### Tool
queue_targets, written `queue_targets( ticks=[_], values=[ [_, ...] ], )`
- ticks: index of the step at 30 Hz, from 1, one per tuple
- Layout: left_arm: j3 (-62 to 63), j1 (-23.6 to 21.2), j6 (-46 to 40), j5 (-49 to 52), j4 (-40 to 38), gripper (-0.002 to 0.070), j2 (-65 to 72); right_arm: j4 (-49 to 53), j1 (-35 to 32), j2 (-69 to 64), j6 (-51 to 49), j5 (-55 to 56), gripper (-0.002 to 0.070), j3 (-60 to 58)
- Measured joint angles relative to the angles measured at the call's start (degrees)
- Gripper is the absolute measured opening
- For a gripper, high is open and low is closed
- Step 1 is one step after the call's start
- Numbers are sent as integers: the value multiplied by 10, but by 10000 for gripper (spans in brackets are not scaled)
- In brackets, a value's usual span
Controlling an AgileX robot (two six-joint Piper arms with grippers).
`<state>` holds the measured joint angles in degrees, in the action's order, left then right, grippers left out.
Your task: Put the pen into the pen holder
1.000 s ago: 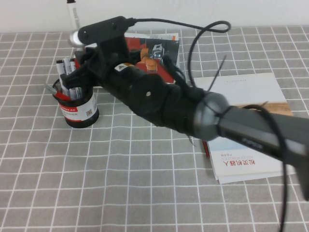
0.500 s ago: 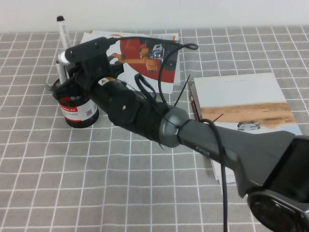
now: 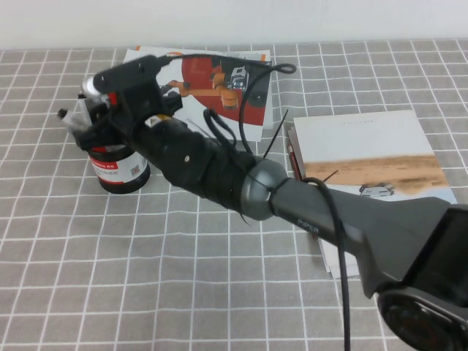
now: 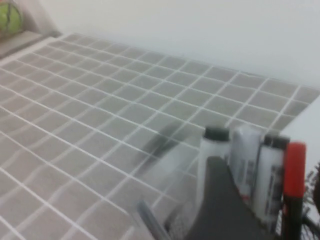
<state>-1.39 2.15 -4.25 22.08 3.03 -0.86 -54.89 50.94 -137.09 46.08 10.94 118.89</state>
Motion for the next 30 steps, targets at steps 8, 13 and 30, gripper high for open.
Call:
queue_targets(
  ticks=[8, 13, 30],
  values=[
    [0, 0, 0, 0, 0, -4, 0, -195, 0, 83, 137, -13, 72, 0],
    [0, 0, 0, 0, 0, -4, 0, -413, 1, 171, 369, 71, -1, -56],
    [0, 0, 0, 0, 0, -4, 0, -448, 10, 564, 521, -241, -12, -492]
  ],
)
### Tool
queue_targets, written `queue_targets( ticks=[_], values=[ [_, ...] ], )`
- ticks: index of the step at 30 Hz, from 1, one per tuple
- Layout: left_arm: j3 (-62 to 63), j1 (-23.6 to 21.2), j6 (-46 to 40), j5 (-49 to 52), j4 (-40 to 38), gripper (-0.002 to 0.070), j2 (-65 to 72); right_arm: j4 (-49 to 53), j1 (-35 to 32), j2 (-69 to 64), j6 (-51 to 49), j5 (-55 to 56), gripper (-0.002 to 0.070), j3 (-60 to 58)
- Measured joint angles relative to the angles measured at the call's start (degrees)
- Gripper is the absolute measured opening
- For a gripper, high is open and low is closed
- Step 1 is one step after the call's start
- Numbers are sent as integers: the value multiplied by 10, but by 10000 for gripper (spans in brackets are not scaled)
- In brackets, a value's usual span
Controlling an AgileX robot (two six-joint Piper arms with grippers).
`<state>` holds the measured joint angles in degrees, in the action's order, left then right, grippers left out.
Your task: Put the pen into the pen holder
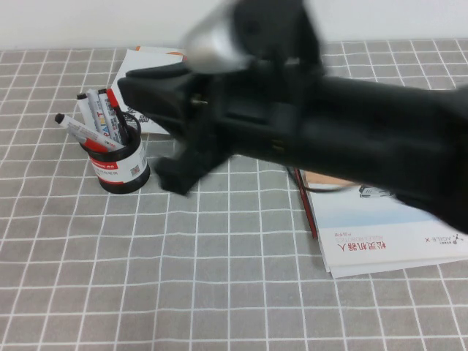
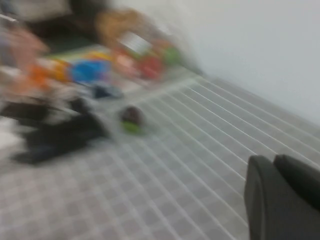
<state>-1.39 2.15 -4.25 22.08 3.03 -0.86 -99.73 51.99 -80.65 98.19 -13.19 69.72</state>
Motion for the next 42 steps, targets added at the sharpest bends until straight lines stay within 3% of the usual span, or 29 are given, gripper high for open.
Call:
queue_targets(
  ticks=[3, 16, 21, 37, 40, 42],
  values=[
    [0, 0, 0, 0, 0, -4, 0, 1, 1, 56, -2, -21, -12, -30],
    [0, 0, 0, 0, 0, -4, 0, -1, 1, 229, -6, 139, -12, -211],
    [0, 0, 0, 0, 0, -4, 0, -1, 1, 307, 37, 173, -12, -264],
    [0, 0, 0, 0, 0, -4, 0, -1, 1, 393, 134, 250, -13, -288],
    [0, 0, 0, 0, 0, -4, 0, -1, 1, 393, 107, 267, -12, -303],
    [0, 0, 0, 0, 0, -4, 0, 34, 1, 393, 17, 283, -12, -325]
  ],
)
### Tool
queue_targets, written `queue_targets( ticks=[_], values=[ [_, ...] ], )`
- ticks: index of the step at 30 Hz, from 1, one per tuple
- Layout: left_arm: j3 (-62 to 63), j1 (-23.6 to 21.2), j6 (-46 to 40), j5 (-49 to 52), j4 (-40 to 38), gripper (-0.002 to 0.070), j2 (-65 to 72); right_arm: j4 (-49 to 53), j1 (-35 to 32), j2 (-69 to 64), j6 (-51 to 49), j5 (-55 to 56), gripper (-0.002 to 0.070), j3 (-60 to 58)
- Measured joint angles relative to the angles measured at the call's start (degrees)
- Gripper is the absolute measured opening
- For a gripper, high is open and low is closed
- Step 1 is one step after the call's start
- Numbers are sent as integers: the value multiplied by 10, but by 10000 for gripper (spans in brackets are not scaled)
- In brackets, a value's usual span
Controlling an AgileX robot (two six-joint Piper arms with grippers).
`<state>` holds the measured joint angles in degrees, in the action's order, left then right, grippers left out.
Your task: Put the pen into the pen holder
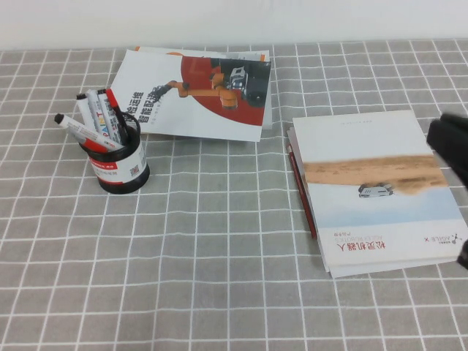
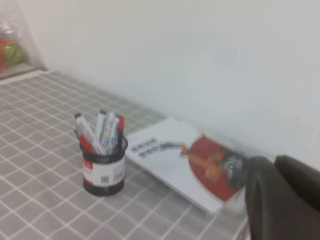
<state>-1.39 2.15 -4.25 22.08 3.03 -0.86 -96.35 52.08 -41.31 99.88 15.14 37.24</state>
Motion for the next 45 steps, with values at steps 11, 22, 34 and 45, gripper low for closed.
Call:
queue_targets(
  ticks=[11, 22, 34, 45],
  values=[
    [0, 0, 0, 0, 0, -4, 0, 485, -46, 16, -590, 13, -13, -123],
    [0, 0, 0, 0, 0, -4, 0, 644, -236, 163, -678, -57, -12, -171],
    [0, 0, 0, 0, 0, -4, 0, 949, -461, 360, -1050, -294, -13, -281],
    [0, 0, 0, 0, 0, -4, 0, 973, -516, 418, -1068, -370, -12, -386]
  ],
)
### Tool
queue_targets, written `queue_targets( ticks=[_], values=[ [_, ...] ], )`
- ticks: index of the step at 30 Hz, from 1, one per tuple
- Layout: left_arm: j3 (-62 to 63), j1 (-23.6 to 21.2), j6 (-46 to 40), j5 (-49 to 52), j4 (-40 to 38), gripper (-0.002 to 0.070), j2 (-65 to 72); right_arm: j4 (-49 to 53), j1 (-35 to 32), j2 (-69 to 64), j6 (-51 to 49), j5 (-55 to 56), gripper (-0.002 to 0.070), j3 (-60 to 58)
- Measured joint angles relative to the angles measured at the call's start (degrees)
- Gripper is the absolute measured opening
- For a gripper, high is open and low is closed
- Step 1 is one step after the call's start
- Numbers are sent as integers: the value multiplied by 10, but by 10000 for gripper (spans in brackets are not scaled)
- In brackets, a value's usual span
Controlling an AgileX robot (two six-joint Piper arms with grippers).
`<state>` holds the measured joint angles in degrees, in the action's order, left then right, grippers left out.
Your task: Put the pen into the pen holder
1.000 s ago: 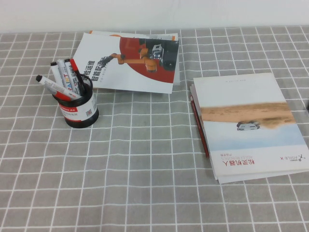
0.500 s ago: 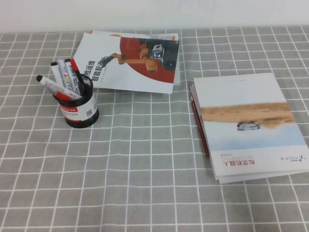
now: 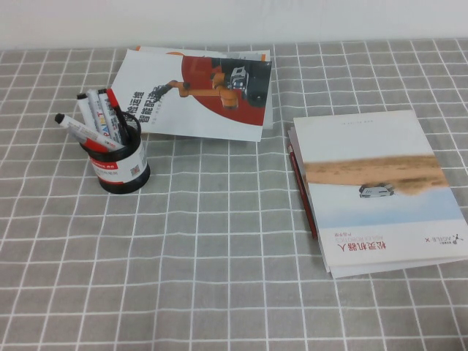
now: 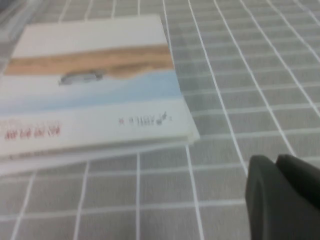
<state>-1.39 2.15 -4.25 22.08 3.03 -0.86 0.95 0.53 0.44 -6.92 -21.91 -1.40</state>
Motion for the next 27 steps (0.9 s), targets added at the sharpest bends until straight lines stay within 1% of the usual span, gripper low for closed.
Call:
queue_targets(
  ticks=[6, 27],
  values=[
    [0, 0, 0, 0, 0, -4, 0, 0, -3, 0, 19, -11, -13, -1],
    [0, 0, 0, 0, 0, -4, 0, 29, -3, 0, 21, -11, -13, -1]
  ],
)
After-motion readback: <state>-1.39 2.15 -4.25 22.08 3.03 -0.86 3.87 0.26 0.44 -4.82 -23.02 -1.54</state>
